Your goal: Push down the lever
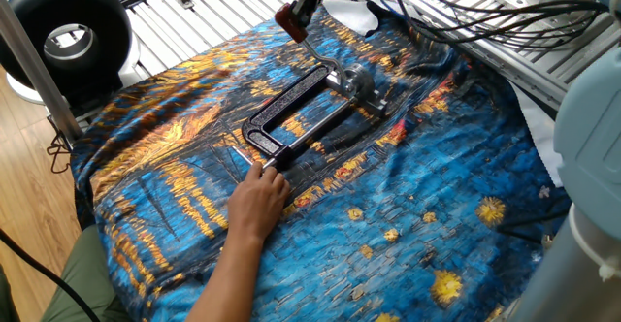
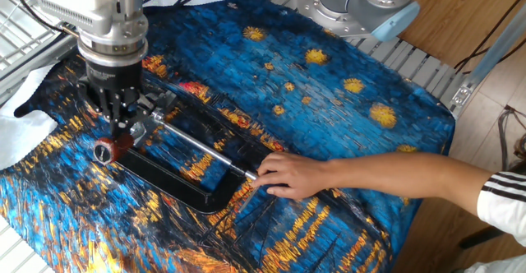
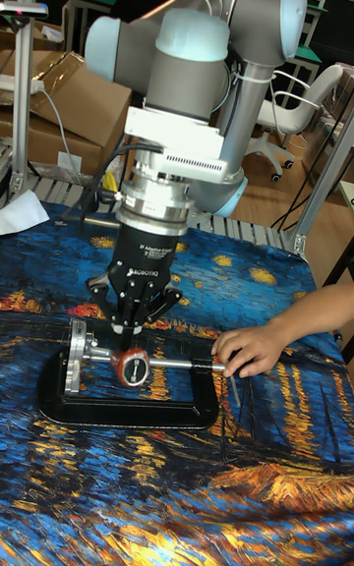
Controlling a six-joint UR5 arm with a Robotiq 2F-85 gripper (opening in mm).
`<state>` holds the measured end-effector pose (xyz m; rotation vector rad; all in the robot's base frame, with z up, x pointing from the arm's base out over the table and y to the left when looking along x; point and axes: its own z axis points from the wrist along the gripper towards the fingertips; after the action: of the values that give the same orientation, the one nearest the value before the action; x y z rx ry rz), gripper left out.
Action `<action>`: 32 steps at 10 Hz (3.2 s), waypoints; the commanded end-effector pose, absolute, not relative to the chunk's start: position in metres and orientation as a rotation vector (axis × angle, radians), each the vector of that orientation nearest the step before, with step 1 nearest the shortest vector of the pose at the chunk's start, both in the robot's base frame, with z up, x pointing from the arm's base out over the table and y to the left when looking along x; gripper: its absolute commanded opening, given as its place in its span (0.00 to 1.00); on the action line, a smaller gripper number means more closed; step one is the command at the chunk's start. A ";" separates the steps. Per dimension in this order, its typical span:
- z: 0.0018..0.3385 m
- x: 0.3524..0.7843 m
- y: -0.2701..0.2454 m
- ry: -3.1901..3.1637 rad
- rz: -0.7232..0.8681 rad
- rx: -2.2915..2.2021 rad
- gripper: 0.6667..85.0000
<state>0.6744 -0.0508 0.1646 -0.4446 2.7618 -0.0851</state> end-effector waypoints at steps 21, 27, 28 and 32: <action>0.130 0.637 -0.049 2.934 -0.005 -0.243 0.00; 0.114 0.672 -0.042 2.887 -0.027 -0.312 0.00; 0.107 0.682 -0.041 2.878 -0.027 -0.320 0.00; 0.100 0.688 -0.047 2.869 -0.043 -0.345 0.00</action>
<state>0.6800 -0.0453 0.1049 -0.3399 2.8807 -0.0484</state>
